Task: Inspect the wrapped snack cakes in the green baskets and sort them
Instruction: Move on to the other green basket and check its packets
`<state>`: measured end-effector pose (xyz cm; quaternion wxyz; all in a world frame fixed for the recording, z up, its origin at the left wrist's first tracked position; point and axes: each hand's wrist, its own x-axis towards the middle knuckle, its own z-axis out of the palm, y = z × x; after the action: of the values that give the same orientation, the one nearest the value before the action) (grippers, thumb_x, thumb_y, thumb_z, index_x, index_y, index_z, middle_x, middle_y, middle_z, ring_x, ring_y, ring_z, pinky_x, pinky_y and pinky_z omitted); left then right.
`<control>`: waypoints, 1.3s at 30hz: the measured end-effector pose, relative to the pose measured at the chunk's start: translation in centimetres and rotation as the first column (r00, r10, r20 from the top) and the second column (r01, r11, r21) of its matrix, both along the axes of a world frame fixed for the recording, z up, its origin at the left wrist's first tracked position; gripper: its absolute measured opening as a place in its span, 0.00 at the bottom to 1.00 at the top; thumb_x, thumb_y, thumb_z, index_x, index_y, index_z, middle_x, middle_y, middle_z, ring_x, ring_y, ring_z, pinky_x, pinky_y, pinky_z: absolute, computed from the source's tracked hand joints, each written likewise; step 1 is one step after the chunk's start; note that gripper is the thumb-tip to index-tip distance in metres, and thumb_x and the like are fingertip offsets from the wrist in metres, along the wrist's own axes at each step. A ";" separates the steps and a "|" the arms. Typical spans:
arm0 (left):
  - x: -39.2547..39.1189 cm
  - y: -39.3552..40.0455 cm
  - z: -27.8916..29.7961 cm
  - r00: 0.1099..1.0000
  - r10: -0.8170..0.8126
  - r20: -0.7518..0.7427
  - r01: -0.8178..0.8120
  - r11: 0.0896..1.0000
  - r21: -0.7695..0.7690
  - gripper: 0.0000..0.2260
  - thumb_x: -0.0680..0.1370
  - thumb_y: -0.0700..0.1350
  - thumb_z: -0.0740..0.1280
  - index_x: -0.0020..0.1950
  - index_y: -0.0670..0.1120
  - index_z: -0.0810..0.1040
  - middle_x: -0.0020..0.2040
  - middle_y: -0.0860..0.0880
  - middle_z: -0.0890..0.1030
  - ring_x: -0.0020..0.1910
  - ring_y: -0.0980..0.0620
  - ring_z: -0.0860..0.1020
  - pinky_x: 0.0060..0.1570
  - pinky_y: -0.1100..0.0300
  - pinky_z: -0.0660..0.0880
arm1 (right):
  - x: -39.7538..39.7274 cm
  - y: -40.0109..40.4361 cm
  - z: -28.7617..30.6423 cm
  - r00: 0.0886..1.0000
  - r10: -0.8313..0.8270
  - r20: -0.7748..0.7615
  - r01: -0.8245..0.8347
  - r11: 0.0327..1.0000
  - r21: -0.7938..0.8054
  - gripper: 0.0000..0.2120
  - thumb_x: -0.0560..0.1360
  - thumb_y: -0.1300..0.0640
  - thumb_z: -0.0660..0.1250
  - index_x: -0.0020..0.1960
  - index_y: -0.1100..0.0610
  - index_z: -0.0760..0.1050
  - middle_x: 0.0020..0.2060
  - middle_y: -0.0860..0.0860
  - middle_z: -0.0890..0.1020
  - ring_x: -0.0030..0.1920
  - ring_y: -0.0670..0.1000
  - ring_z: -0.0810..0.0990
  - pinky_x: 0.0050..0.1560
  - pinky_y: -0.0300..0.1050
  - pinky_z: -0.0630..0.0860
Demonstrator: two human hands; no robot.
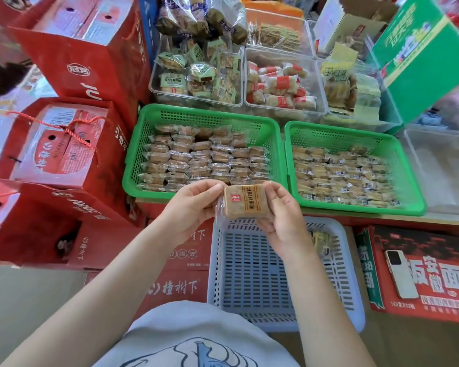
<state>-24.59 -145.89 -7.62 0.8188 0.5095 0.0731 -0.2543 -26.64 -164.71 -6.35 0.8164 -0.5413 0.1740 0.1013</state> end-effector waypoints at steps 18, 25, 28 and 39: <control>-0.6 -0.8 0.0 0.905 0.056 0.422 -0.342 0.684 0.644 0.02 0.74 0.45 0.77 0.42 0.50 0.85 0.36 0.54 0.85 0.37 0.54 0.83 0.39 0.59 0.80 | 1.0 0.6 -1.0 0.956 -0.242 -0.167 0.225 0.968 -0.115 0.08 0.83 0.55 0.63 0.59 0.58 0.72 0.28 0.49 0.76 0.25 0.47 0.72 0.26 0.40 0.71; 0.7 -0.3 -0.1 0.937 0.151 0.315 -0.319 0.733 0.600 0.06 0.74 0.46 0.78 0.40 0.46 0.85 0.35 0.52 0.86 0.38 0.50 0.85 0.46 0.53 0.84 | 0.6 0.2 -1.1 0.999 0.007 0.044 0.018 0.833 -0.553 0.13 0.73 0.48 0.75 0.51 0.53 0.77 0.43 0.50 0.83 0.46 0.56 0.83 0.45 0.49 0.81; 1.3 -0.5 -0.1 0.948 0.146 0.282 -0.290 0.763 0.578 0.08 0.73 0.45 0.78 0.41 0.42 0.83 0.38 0.49 0.86 0.40 0.48 0.85 0.45 0.54 0.84 | 1.1 -0.3 -1.4 0.998 0.027 0.058 0.011 0.820 -0.572 0.07 0.77 0.52 0.72 0.46 0.54 0.76 0.36 0.47 0.79 0.39 0.56 0.79 0.44 0.61 0.79; 5.6 -2.1 -3.3 0.971 0.232 0.053 -0.235 0.895 0.379 0.07 0.81 0.40 0.69 0.47 0.38 0.83 0.43 0.43 0.87 0.45 0.48 0.86 0.47 0.58 0.83 | 4.8 -3.2 -2.5 0.990 0.129 -0.056 -0.140 0.892 -0.430 0.08 0.74 0.61 0.74 0.40 0.55 0.76 0.38 0.43 0.84 0.45 0.40 0.82 0.49 0.35 0.75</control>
<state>-19.02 -147.95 -10.96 0.7285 0.6477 0.1791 -0.1333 -21.86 -167.89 -8.84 0.6645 -0.7184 0.1647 0.1233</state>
